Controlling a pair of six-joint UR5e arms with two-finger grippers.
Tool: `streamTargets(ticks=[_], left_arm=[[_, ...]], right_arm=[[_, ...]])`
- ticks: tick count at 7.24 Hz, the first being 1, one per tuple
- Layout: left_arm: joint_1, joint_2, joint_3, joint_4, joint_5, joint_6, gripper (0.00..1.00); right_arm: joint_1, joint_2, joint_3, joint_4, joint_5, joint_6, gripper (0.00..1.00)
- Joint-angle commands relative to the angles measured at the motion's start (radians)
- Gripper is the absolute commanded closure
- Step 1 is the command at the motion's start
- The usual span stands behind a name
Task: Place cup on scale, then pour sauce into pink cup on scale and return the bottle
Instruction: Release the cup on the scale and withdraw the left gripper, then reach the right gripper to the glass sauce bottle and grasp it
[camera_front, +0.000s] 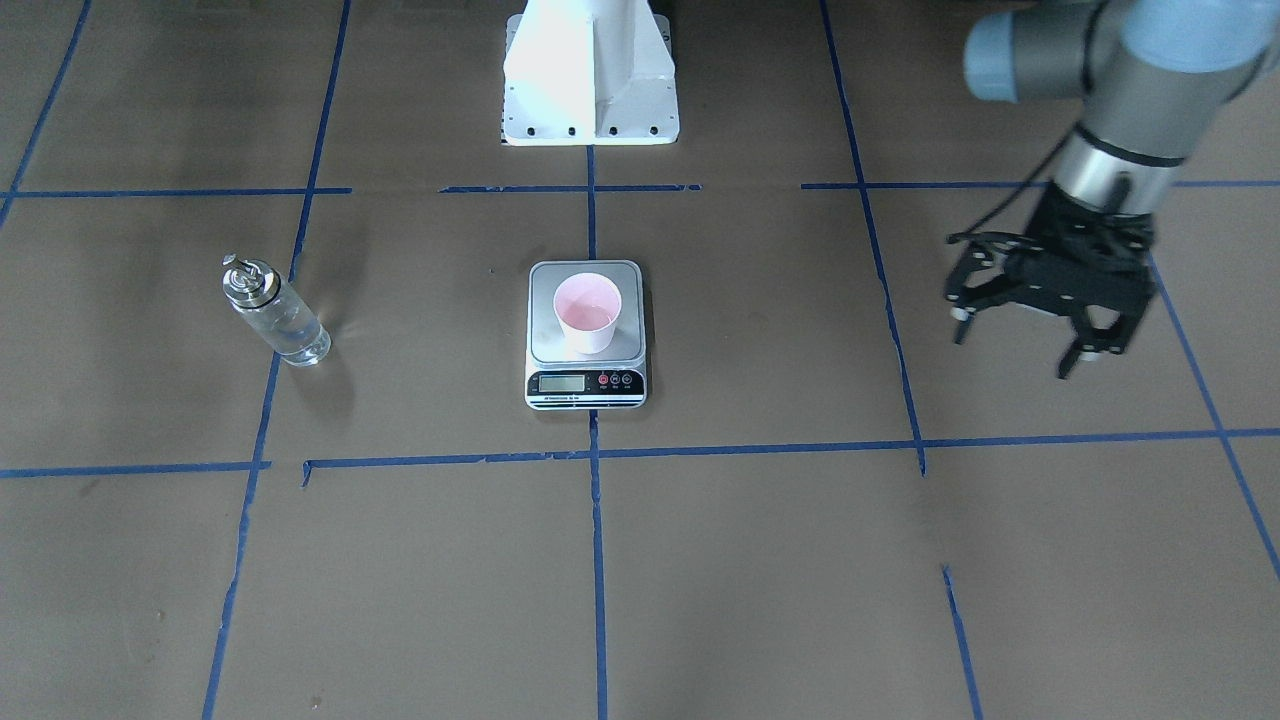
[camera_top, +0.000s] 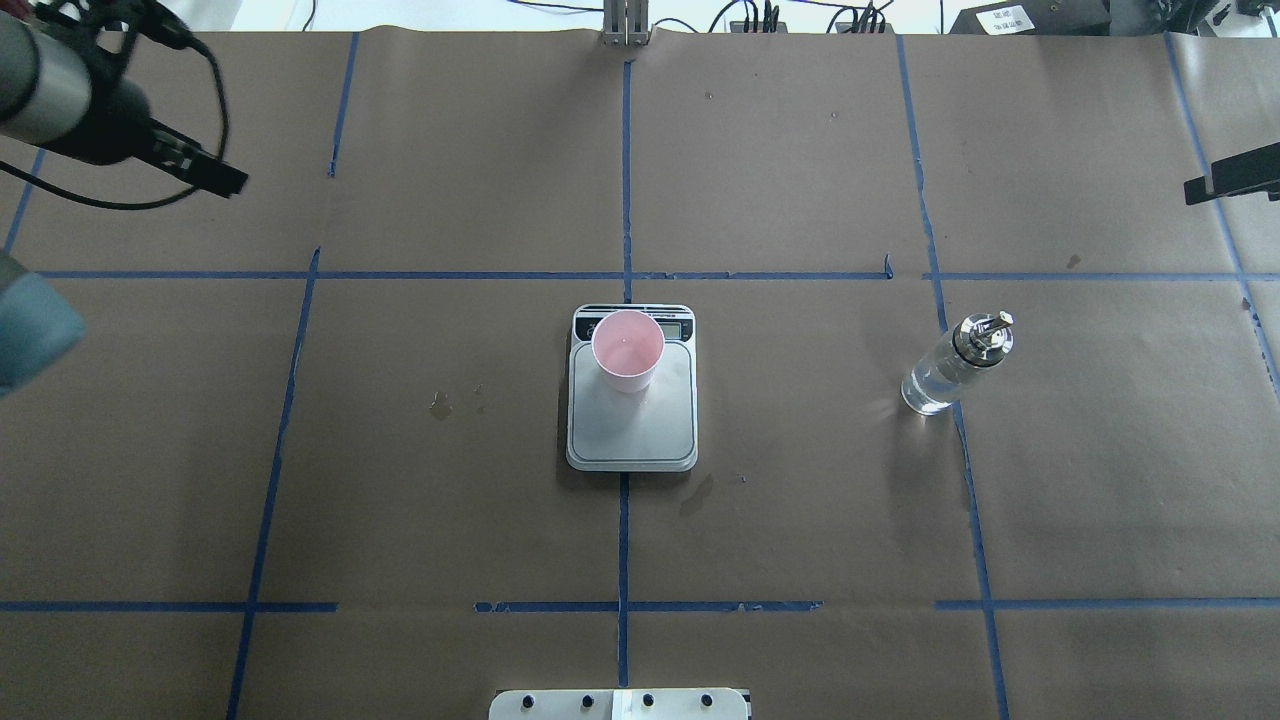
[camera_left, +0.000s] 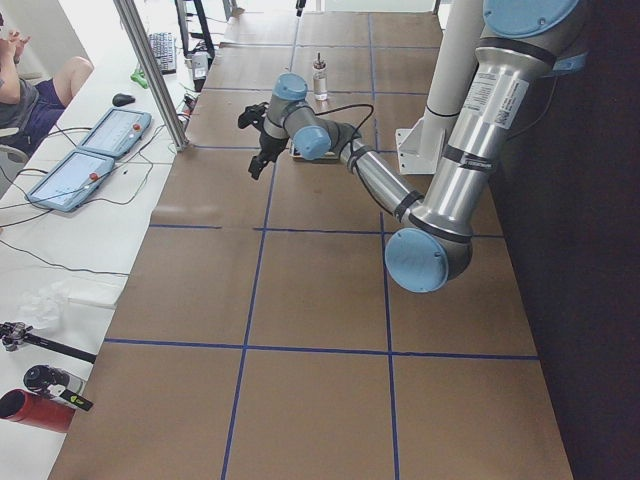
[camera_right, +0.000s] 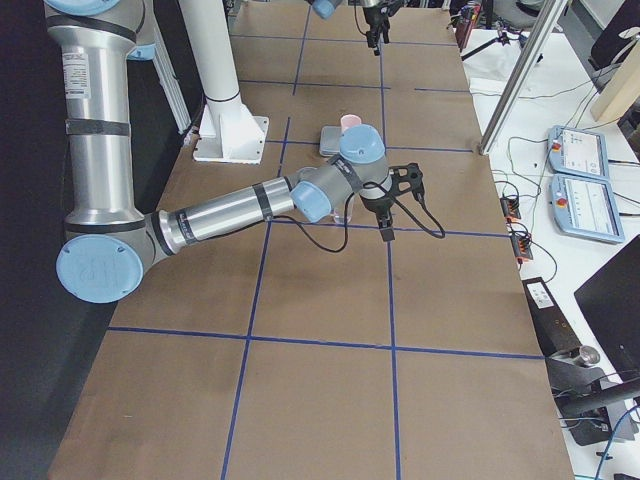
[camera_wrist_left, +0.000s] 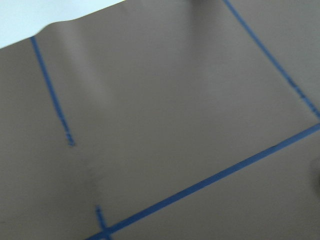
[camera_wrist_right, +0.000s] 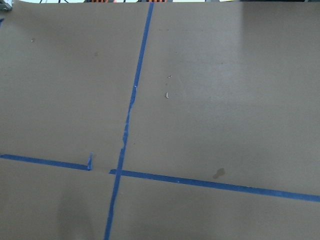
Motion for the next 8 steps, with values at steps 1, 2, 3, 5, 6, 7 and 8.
streamTargets(ticks=[1, 2, 3, 5, 6, 7, 8], left_arm=[[-0.298, 0.116, 0.121, 0.001, -0.186, 0.321, 0.0], [-0.34, 0.162, 0.173, 0.03, -0.208, 0.327, 0.0], [-0.492, 0.193, 0.18, 0.036, -0.216, 0.33, 0.0], [-0.504, 0.233, 0.169, 0.158, -0.218, 0.333, 0.0], [-0.503, 0.233, 0.172, 0.165, -0.218, 0.333, 0.0], [-0.5, 0.233, 0.183, 0.168, -0.218, 0.331, 0.0], [-0.5, 0.257, 0.174, 0.167, -0.219, 0.333, 0.0]], right_arm=[[-0.081, -0.004, 0.082, 0.0, -0.042, 0.136, 0.0], [-0.126, -0.01, 0.122, 0.0, -0.075, 0.195, 0.0], [-0.155, -0.015, 0.159, -0.001, -0.082, 0.242, 0.0], [-0.299, -0.079, 0.272, 0.0, -0.237, 0.335, 0.0], [-0.383, -0.093, 0.297, 0.0, -0.338, 0.384, 0.0], [-0.466, -0.107, 0.326, 0.0, -0.431, 0.433, 0.0], [-0.587, -0.16, 0.399, 0.0, -0.567, 0.504, 0.0]])
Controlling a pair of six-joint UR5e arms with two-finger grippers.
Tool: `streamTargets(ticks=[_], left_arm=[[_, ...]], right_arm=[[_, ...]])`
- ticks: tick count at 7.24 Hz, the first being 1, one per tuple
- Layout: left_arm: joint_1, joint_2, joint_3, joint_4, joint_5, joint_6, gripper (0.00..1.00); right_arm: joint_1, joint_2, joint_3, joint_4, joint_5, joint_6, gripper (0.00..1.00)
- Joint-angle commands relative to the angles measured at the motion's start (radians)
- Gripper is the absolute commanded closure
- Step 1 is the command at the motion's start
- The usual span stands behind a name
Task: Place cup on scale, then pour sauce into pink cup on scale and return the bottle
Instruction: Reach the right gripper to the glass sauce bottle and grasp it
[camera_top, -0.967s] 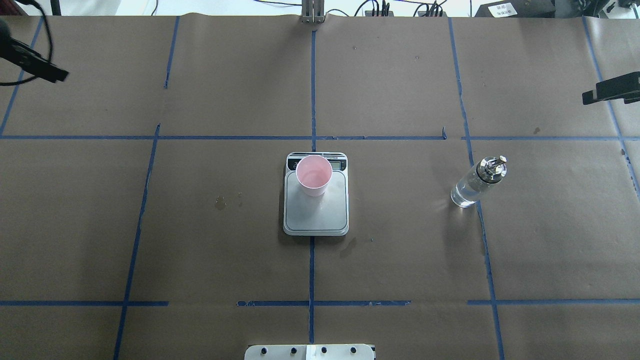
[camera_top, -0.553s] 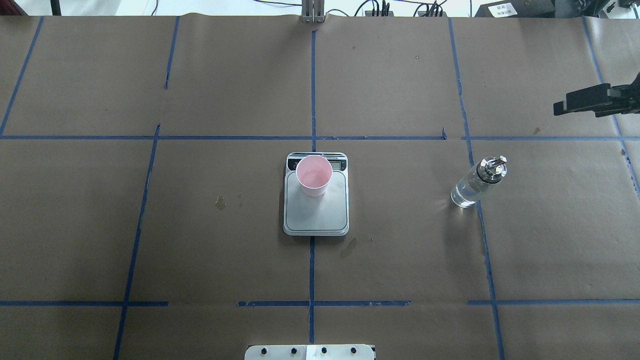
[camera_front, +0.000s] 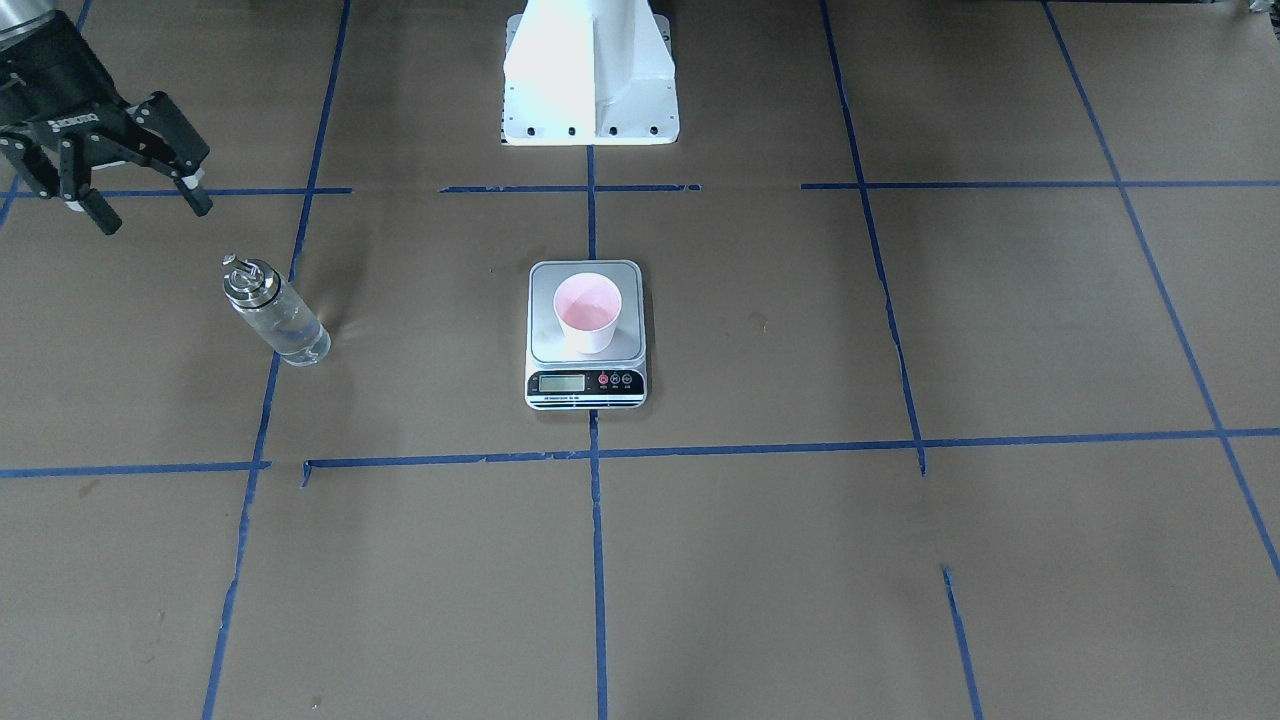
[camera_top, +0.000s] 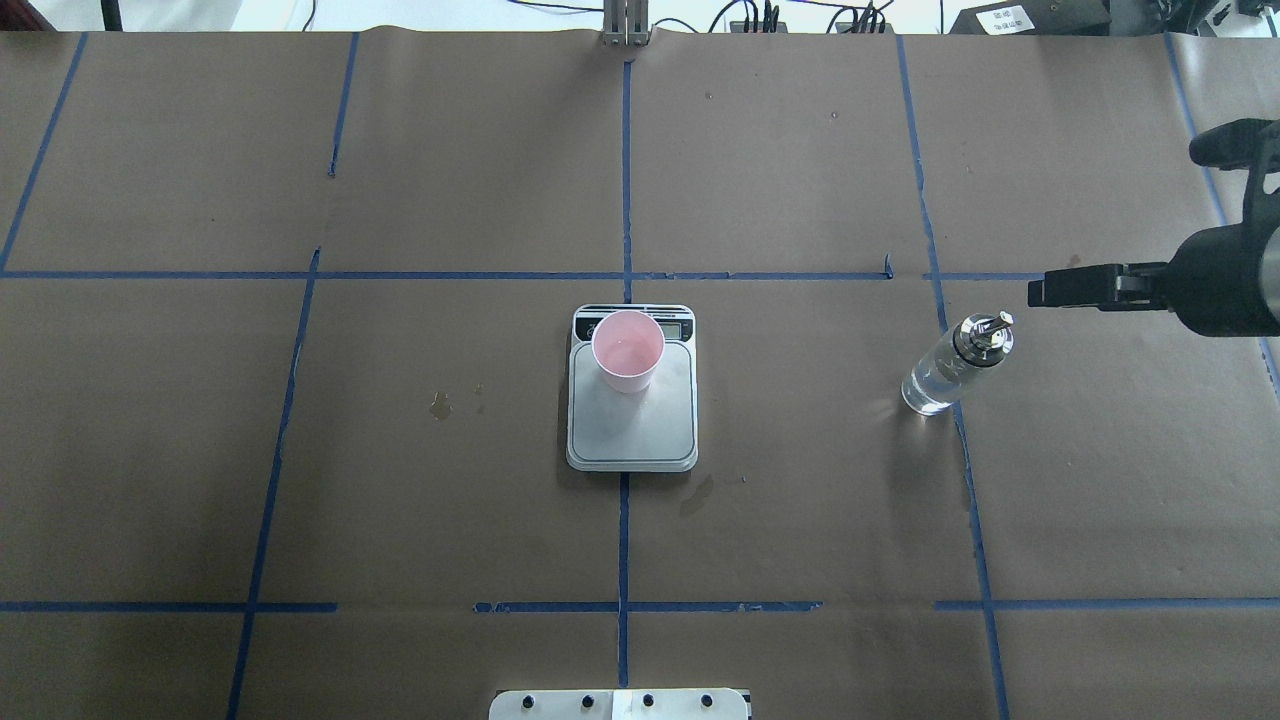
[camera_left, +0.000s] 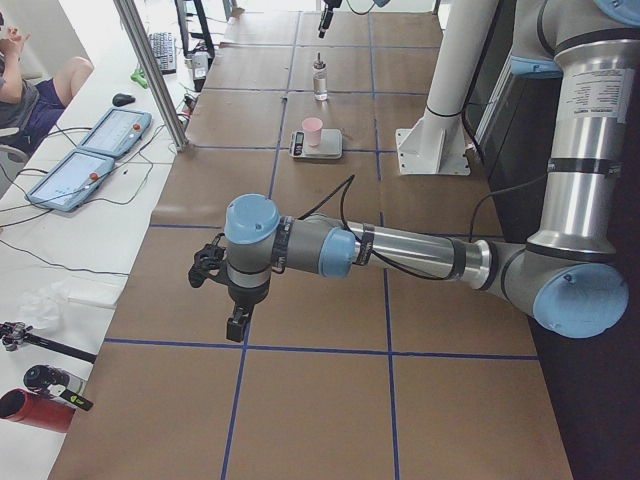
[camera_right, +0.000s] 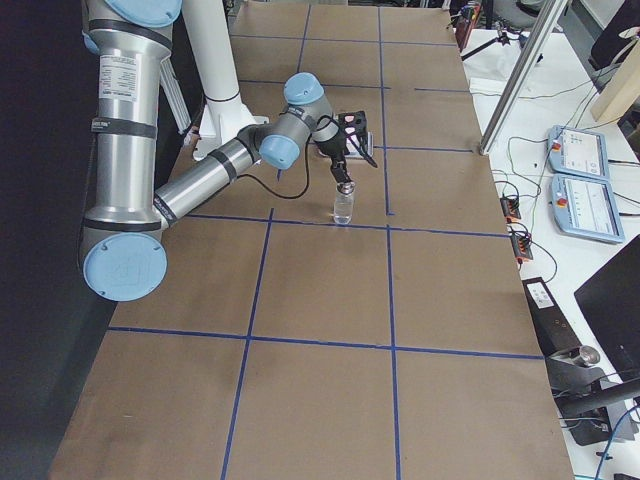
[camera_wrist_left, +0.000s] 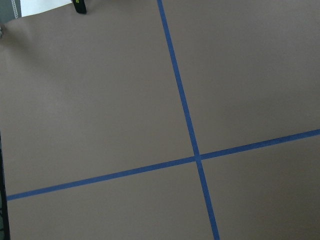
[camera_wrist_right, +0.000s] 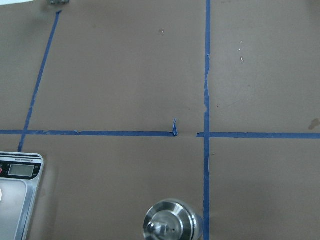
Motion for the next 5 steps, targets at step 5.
streamTargets(ticks=[5], left_arm=[[0.0, 0.023, -0.004, 0.004, -0.067, -0.001, 0.0]], right_arm=[[-0.609, -0.085, -0.111, 0.123, -0.894, 0.264, 0.0]])
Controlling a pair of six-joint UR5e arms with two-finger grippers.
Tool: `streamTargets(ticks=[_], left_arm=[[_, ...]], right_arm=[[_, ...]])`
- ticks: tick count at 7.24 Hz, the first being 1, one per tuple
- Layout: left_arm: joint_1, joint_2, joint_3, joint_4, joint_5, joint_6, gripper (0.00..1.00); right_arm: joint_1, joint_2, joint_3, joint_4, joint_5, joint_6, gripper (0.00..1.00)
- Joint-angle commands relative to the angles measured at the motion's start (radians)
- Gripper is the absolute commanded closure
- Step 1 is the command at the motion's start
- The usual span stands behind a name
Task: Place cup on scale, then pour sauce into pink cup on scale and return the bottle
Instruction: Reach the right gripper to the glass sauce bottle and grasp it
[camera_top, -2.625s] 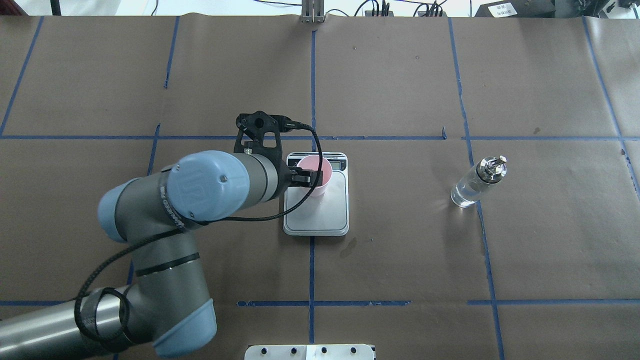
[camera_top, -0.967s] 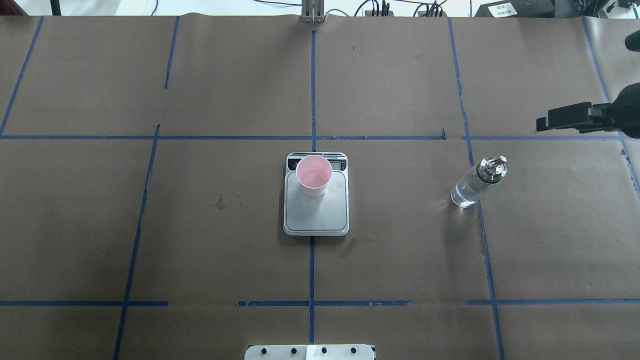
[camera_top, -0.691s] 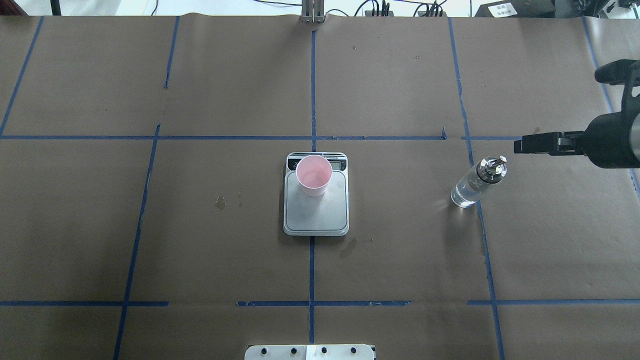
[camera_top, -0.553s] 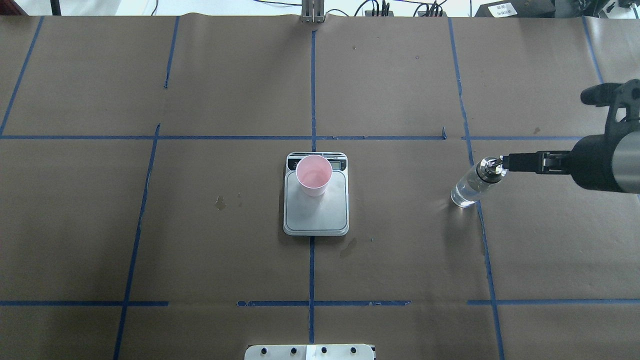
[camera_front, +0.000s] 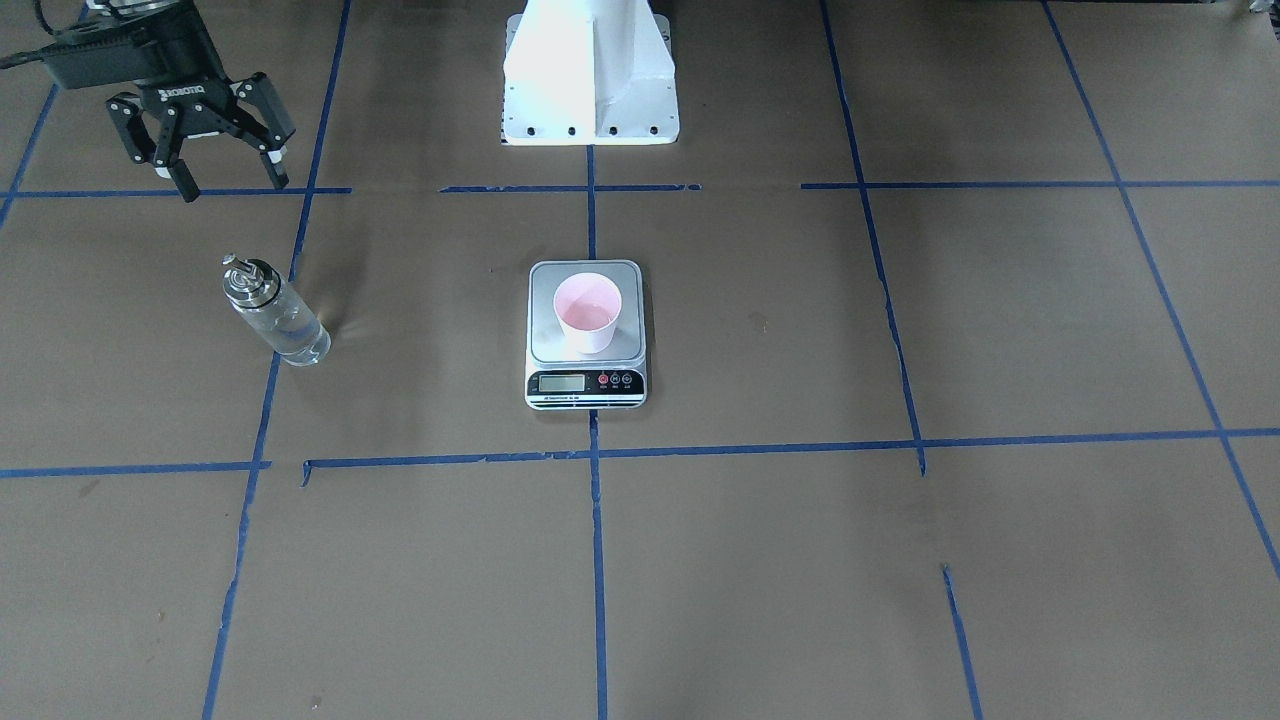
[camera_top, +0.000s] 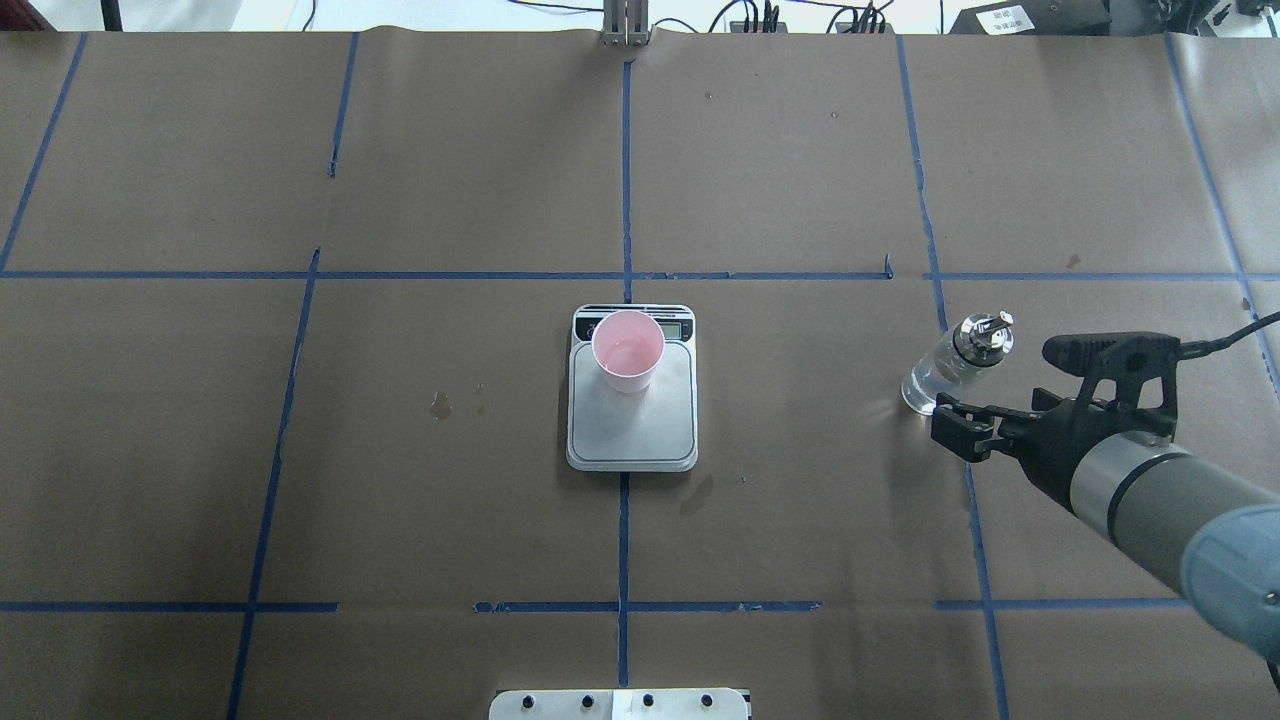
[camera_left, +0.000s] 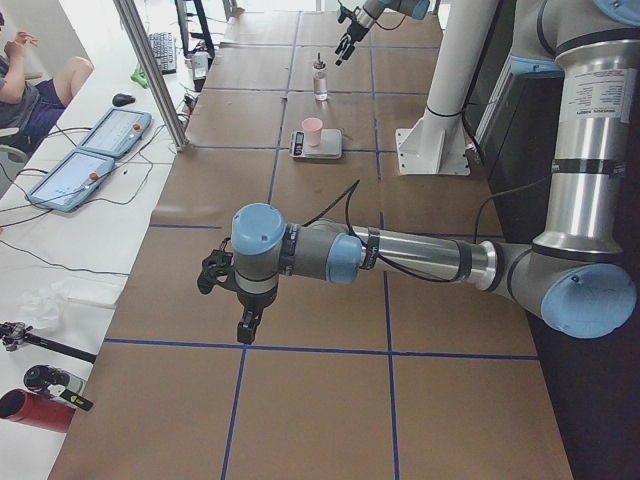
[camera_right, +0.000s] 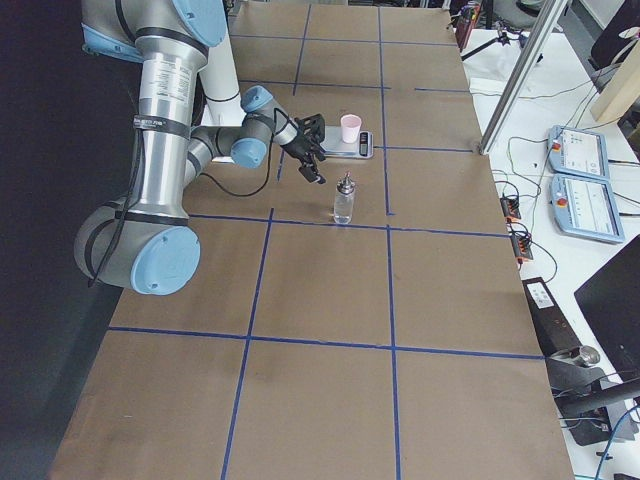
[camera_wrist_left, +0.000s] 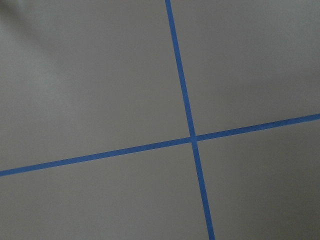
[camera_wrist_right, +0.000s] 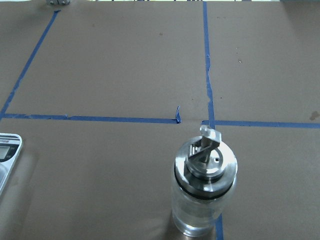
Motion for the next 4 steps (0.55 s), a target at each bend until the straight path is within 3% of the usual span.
streamTargets(ticks=[1, 3, 4], left_arm=[[0.0, 0.001, 0.001, -0.002, -0.007, 0.001, 0.0], [0.0, 0.001, -0.001, -0.005, -0.007, 0.001, 0.0], [0.0, 0.001, -0.001, -0.005, -0.007, 0.001, 0.0]], right_arm=[[-0.074, 0.006, -0.21, 0.213, -0.197, 0.016, 0.0], [-0.079, 0.038, -0.373, 0.355, -0.252, 0.006, 0.0], [-0.079, 0.093, -0.442, 0.367, -0.269, 0.006, 0.0]])
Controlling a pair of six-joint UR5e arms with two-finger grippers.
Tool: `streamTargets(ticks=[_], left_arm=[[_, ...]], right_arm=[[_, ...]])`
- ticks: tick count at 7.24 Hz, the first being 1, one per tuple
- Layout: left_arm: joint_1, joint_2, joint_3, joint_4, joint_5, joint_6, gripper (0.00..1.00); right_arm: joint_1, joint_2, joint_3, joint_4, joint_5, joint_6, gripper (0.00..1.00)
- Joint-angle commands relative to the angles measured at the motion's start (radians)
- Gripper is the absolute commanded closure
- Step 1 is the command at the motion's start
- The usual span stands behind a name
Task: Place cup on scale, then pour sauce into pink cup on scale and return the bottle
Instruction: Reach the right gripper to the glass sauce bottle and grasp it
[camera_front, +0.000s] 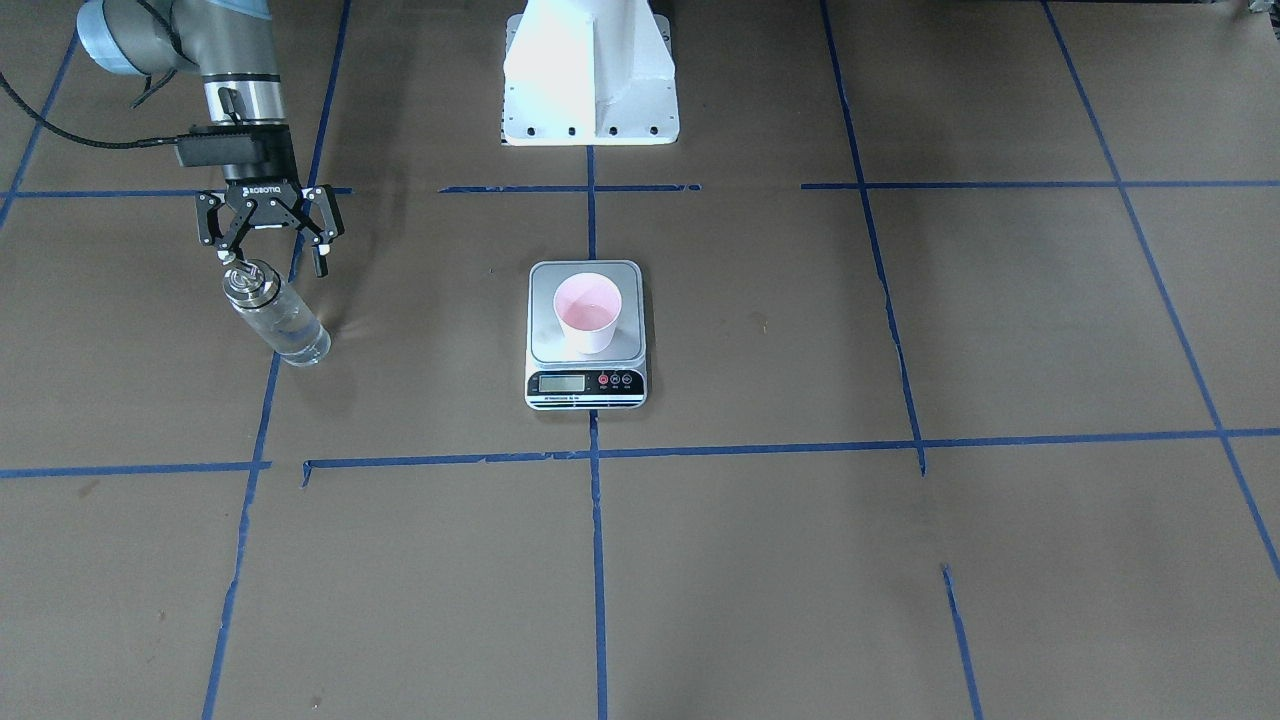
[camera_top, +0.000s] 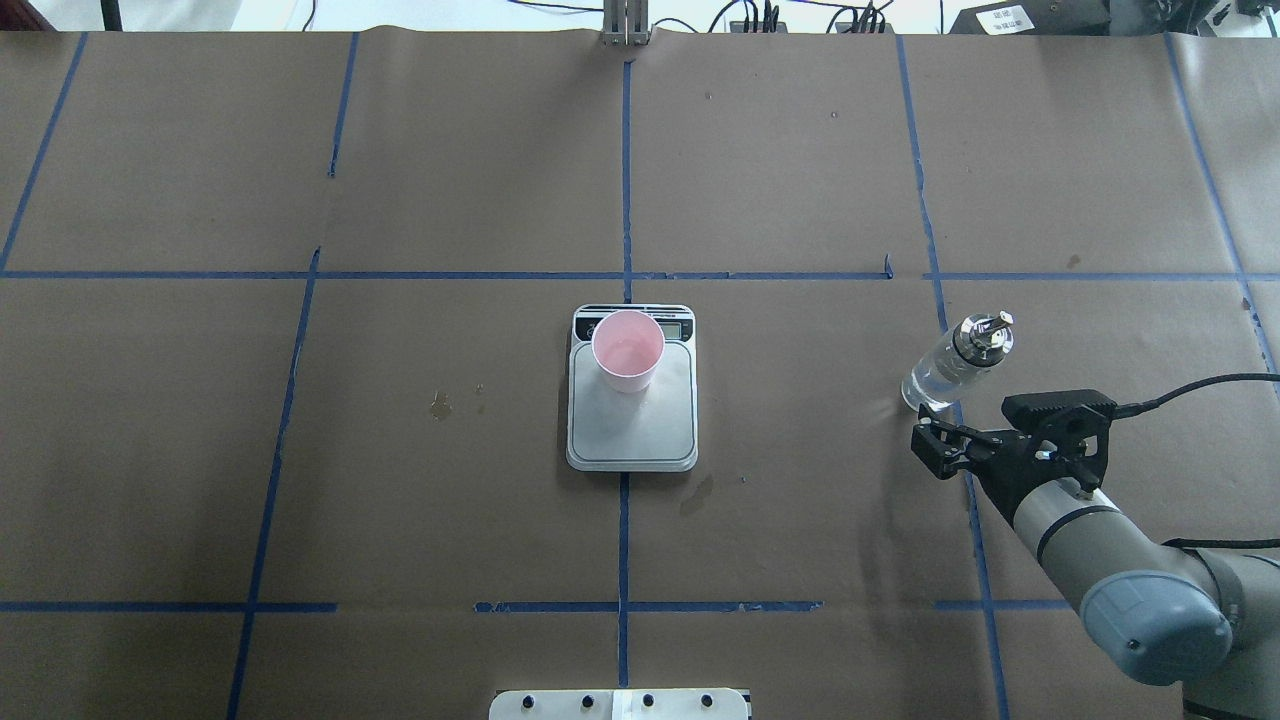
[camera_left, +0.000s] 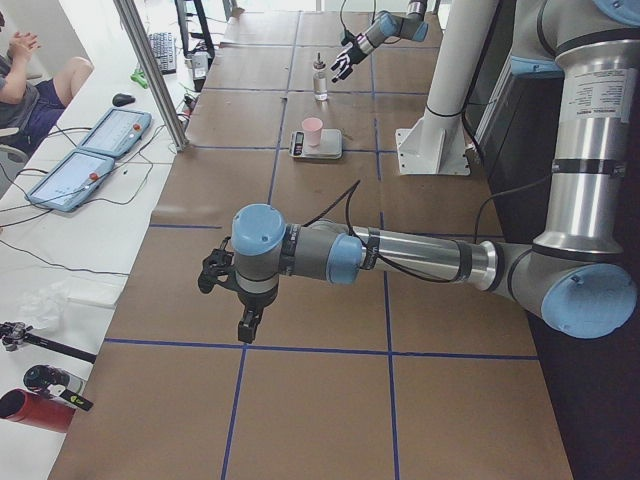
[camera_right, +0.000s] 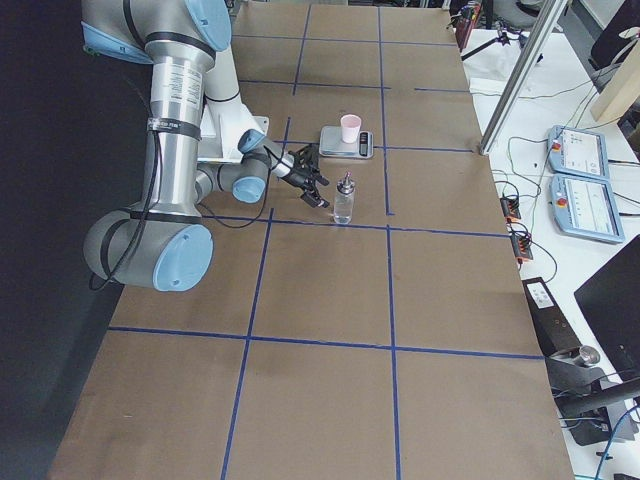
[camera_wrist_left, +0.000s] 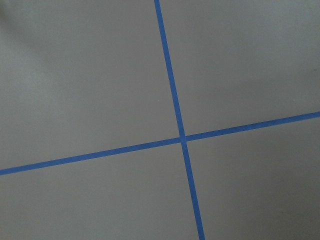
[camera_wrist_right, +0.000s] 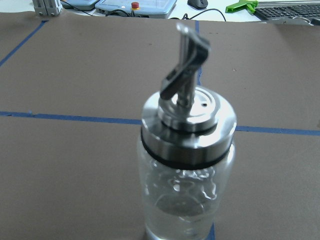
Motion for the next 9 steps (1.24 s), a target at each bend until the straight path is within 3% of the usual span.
streamTargets(ticks=[1, 9], left_arm=[[0.0, 0.0, 0.0, -0.002, 0.0, 0.0, 0.0], [0.0, 0.002, 0.0, -0.002, 0.0, 0.0, 0.0]], right_arm=[[-0.002, 0.101, -0.123, 0.049, -0.047, -0.006, 0.0], [0.007, 0.095, -0.13, 0.056, -0.167, -0.06, 0.0]])
